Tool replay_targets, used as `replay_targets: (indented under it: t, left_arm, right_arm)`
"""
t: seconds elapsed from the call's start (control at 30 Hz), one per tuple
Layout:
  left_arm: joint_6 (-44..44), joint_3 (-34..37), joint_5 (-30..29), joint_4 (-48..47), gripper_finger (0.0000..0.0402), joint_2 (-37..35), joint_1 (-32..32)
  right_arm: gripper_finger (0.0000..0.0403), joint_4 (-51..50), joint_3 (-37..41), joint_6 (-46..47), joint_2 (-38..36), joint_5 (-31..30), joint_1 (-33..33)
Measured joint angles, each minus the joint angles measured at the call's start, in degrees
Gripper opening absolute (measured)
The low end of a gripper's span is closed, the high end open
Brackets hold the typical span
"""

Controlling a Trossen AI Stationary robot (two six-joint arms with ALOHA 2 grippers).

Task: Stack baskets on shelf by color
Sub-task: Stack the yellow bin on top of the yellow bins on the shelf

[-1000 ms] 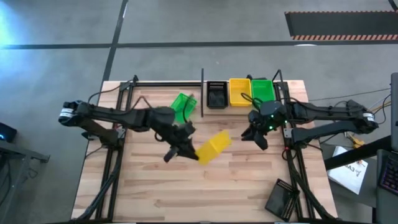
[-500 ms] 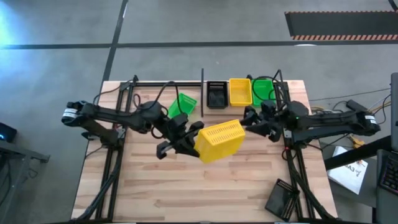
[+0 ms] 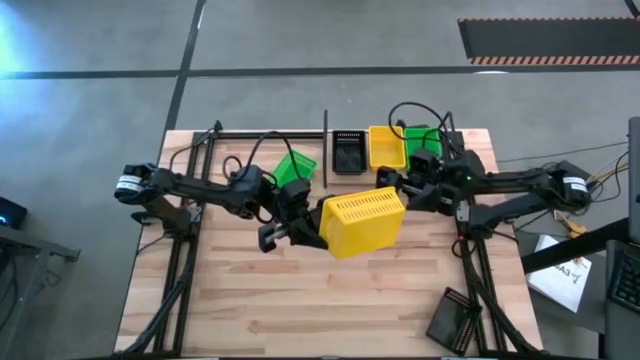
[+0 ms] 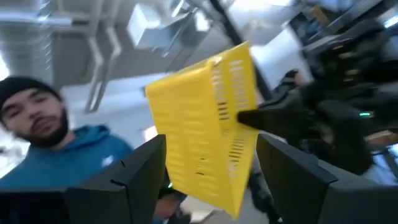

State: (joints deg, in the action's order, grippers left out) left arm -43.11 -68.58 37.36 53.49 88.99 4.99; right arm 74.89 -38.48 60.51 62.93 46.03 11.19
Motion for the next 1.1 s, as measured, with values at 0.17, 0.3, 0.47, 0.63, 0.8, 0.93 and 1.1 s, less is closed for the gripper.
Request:
replay_targets:
  t: [0.17,0.3,0.47,0.63,0.8,0.93,1.1]
  left_arm:
    - [0.0,0.0,-0.4,0.1,0.0,0.0,0.0]
    - [0.0,0.2,-2.6,0.1,0.0,0.0,0.0]
    - [0.0,0.5,-3.6,0.0,0.0,0.0,-0.3]
    - [0.0,0.8,-6.9,0.2,0.0001,0.0,-0.9]
    - [-1.7,1.3,-9.2,0.0,0.0035,-0.1,-1.9]
    - [-3.5,2.4,-10.7,-0.4,0.0093,-0.1,-2.3]
    - [-3.5,2.4,-11.3,-3.8,0.017,-0.1,-2.4]
  right_arm:
    - [0.023,1.0,-6.9,0.0,5.0,7.4,0.0]
    - [0.0209,2.6,-11.1,0.6,6.7,12.3,0.0]
    - [0.015,2.4,-13.6,0.7,7.4,15.3,0.0]
    - [0.0076,2.8,-14.1,-0.1,7.3,15.6,0.0]
    - [0.0016,3.3,-15.0,1.4,7.1,16.2,-0.1]
    - [0.0009,2.8,-16.7,3.1,7.0,17.9,-0.2]
    - [0.0008,2.3,-19.3,4.7,7.1,19.0,-0.2]
